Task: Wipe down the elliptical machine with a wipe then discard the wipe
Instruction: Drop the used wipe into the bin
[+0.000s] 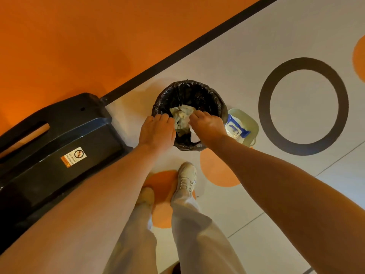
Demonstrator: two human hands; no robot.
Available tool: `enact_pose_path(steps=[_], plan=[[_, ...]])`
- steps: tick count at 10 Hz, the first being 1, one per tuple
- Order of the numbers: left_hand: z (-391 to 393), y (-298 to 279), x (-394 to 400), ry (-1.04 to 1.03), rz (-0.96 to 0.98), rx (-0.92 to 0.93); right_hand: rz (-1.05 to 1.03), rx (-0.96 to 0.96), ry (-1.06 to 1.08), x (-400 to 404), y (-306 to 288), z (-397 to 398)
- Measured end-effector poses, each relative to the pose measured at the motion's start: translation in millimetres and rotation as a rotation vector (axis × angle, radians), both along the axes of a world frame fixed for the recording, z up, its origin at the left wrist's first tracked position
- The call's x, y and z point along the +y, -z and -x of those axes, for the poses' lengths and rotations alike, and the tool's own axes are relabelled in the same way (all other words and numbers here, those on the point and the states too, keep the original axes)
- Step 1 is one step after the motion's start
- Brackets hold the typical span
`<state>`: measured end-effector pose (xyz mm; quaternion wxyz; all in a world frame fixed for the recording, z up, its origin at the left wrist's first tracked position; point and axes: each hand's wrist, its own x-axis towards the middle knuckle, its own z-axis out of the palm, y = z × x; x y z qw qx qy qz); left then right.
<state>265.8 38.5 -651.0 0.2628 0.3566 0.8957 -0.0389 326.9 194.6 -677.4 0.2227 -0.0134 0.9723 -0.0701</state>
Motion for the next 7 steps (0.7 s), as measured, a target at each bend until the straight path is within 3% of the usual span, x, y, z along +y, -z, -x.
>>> enact_pose_path(steps=[4, 6, 7], plan=[[5, 48, 29, 0.052, 0.060, -0.019, 0.110, 0.141, 0.083, 18, 42, 5], [10, 65, 27, 0.068, 0.048, -0.006, 0.079, 0.020, 0.065, 13, 67, 5], [13, 72, 24, 0.051, 0.070, -0.006, 0.071, 0.090, 0.082, 8, 74, 5]])
